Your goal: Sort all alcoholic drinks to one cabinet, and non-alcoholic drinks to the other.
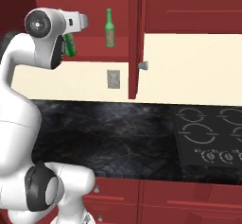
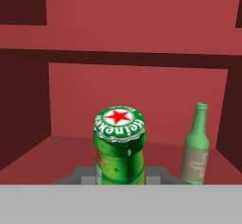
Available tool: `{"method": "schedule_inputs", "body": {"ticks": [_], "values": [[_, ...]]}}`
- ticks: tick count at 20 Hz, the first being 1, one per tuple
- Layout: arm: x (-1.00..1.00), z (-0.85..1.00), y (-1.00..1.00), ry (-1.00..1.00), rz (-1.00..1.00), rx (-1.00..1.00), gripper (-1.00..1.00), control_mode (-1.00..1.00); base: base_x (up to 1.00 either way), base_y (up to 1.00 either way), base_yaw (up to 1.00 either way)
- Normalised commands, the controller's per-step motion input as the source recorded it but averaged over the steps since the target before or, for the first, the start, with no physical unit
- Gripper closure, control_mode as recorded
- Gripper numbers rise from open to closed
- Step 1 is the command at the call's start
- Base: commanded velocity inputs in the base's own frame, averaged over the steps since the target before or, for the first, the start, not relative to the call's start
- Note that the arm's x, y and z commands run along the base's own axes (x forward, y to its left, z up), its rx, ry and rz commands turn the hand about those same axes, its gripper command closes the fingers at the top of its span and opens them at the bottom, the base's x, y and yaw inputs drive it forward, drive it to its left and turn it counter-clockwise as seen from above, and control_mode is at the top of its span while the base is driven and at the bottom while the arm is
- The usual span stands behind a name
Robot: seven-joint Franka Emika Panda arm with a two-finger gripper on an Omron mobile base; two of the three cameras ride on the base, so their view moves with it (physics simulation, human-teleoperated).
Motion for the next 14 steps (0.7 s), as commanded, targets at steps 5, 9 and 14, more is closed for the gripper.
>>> {"method": "schedule_inputs", "body": {"ticks": [5, 9, 14], "values": [[0.28, -0.02, 0.01, 0.00, 0.00, 0.00, 1.00, -1.00, 0.00, 0.00, 0.00], [0.29, -0.02, 0.02, 0.00, 0.00, 0.00, 1.00, -1.00, 0.00, 0.00, 0.00], [0.28, -0.01, 0.05, 0.00, 0.00, 0.00, 1.00, -1.00, 0.00, 0.00, 0.00]]}}
